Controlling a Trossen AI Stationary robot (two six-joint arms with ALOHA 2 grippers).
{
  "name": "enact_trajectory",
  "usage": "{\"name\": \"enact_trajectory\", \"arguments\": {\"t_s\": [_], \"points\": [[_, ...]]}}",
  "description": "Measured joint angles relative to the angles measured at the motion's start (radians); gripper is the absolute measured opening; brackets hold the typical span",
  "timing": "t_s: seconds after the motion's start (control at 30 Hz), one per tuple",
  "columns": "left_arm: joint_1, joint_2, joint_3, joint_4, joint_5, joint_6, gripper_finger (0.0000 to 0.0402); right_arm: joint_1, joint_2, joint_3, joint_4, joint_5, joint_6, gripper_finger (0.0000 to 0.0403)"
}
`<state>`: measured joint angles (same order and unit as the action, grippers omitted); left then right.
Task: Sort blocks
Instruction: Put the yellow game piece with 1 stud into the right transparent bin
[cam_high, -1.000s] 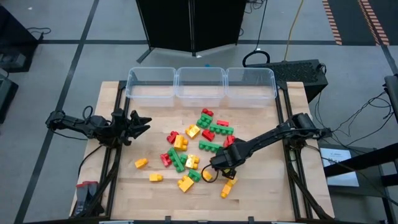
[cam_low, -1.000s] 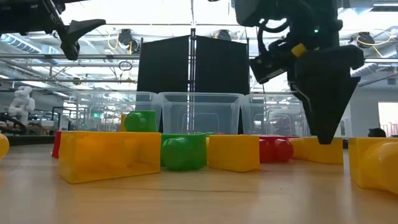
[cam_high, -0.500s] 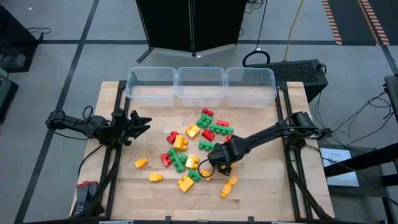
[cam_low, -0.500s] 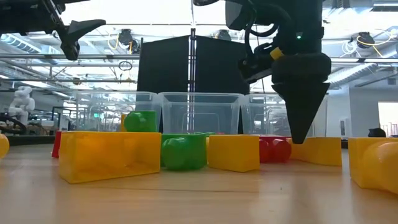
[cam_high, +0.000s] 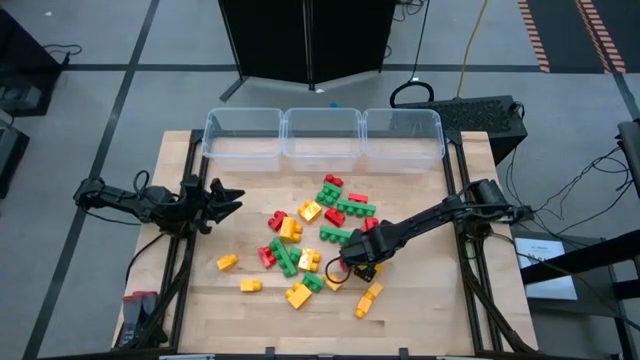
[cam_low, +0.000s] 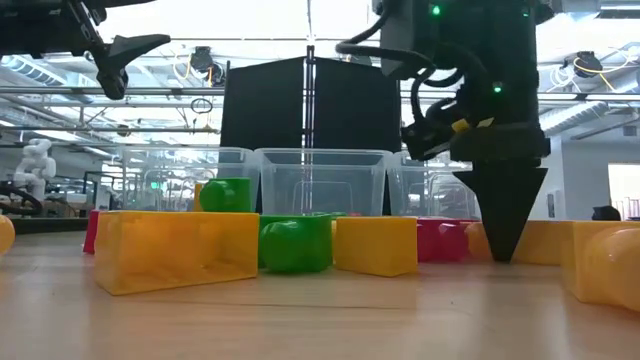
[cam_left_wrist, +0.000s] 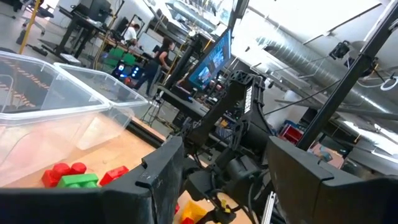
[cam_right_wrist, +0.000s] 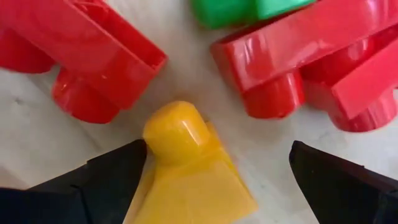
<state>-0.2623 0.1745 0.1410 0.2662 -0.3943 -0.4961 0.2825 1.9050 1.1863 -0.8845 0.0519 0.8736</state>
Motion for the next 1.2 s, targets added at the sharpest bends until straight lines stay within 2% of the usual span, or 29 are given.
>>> {"name": "enact_trajectory", "arguments": {"t_s": [0.13,0.23,0.53,0.77,1.03,1.2], "points": [[0.0,0.0,0.0,0.0,0.0,0.0,0.0208,0.0,-0.002,-0.026,0.05,-0.02,0.005,0.039],[0.0,0.0,0.0,0.0,0.0,0.0,0.0208,0.0,0.0,-0.026,0.056,-0.025,0.018,0.037],[0.0,0.0,0.0,0.0,-0.002,0.001,0.0208,0.018,0.002,-0.026,0.068,-0.043,0.012,0.0246],[0.0,0.0,0.0,0.001,-0.005,0.003,0.0208,0.022,0.003,-0.026,0.071,-0.052,0.029,0.0131],[0.0,0.0,0.0,0.0,-0.007,0.003,0.0208,0.023,0.003,-0.026,0.067,-0.034,0.039,0.0128],[0.0,0.0,0.0,-0.01,-0.007,0.003,0.0208,0.023,0.005,0.02,0.008,-0.013,0.028,0.0128]]}}
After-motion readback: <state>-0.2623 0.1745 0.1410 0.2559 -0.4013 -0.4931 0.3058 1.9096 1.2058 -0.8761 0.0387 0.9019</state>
